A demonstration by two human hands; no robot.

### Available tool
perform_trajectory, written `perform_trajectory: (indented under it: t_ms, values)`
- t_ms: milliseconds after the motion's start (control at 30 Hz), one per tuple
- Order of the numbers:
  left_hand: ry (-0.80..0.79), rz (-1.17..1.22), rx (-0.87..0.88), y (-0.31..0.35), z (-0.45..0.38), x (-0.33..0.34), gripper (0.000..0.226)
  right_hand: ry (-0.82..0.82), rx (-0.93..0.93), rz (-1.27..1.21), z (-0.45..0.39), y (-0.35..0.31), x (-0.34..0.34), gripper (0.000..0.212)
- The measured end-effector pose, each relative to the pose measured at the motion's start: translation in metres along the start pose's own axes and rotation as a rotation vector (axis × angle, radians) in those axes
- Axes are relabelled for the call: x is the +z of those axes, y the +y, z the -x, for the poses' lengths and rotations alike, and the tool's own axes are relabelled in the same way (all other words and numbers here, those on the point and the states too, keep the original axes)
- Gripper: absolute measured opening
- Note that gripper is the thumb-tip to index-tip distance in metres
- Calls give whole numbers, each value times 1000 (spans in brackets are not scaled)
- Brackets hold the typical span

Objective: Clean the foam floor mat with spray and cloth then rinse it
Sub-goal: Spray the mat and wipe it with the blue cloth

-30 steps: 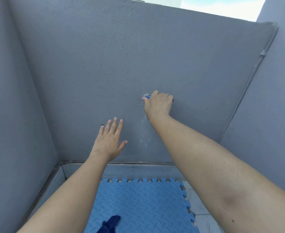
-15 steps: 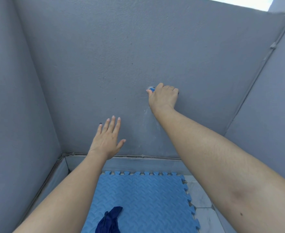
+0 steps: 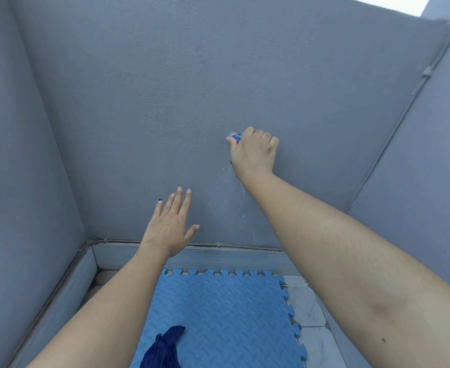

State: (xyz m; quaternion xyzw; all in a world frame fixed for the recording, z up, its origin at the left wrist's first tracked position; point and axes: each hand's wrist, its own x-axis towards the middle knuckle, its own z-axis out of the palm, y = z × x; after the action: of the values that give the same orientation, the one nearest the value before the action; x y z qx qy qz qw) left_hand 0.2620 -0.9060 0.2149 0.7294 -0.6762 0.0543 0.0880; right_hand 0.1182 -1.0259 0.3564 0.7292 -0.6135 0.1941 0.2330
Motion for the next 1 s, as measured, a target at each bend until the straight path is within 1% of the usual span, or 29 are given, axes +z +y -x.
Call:
perform_trajectory:
  t_ms: [100,267,333,433,500,567,600,633,667,700,733,767,800,833,867,900,967,1000]
  values:
    - [13,-11,1,-2,2,-4,80,49,-39,-14,1,4,2,49]
    - [40,-8,-8,-18,11,-14,80,150,-232,-139,-7,29,11,48]
    - [58,-23,-16,-29,18,-17,80,165,-273,-188,-9,36,17,49]
    - [69,-45,-43,-44,31,-13,80,169,-264,-231,-8,35,19,59]
    - [63,-37,-57,-47,42,-3,79,158,-270,-290,1,35,21,59]
    - [83,40,-48,-41,58,18,77,131,-263,-422,34,41,33,61]
    - [71,74,-48,-36,70,34,75,117,-250,-498,65,45,47,64]
    - [28,93,-52,-30,84,55,74,78,-236,-559,105,51,68,64]
    - [-53,94,-58,-23,101,79,76,-11,-227,-575,153,59,93,65]
    - [-176,78,-60,-16,122,106,82,-147,-223,-540,204,70,122,68]
    - [-292,76,-72,-10,145,136,94,-310,-215,-479,254,85,153,75]
    - [-388,96,-99,-4,169,165,108,-468,-189,-407,301,103,184,83]
    - [-461,69,-106,0,191,194,115,-602,-130,-335,346,121,212,88]
    - [-468,54,-108,5,213,223,109,-695,-58,-285,386,135,236,91]
    - [-478,78,-122,9,231,246,97,-733,16,-254,418,145,253,90]
    - [-492,91,-138,14,243,260,87,-727,66,-228,443,150,265,87]
    - [-411,119,-183,25,248,282,81,-684,138,-212,464,152,274,73]
    - [-363,119,-210,32,241,285,79,-685,139,-214,465,151,276,68]
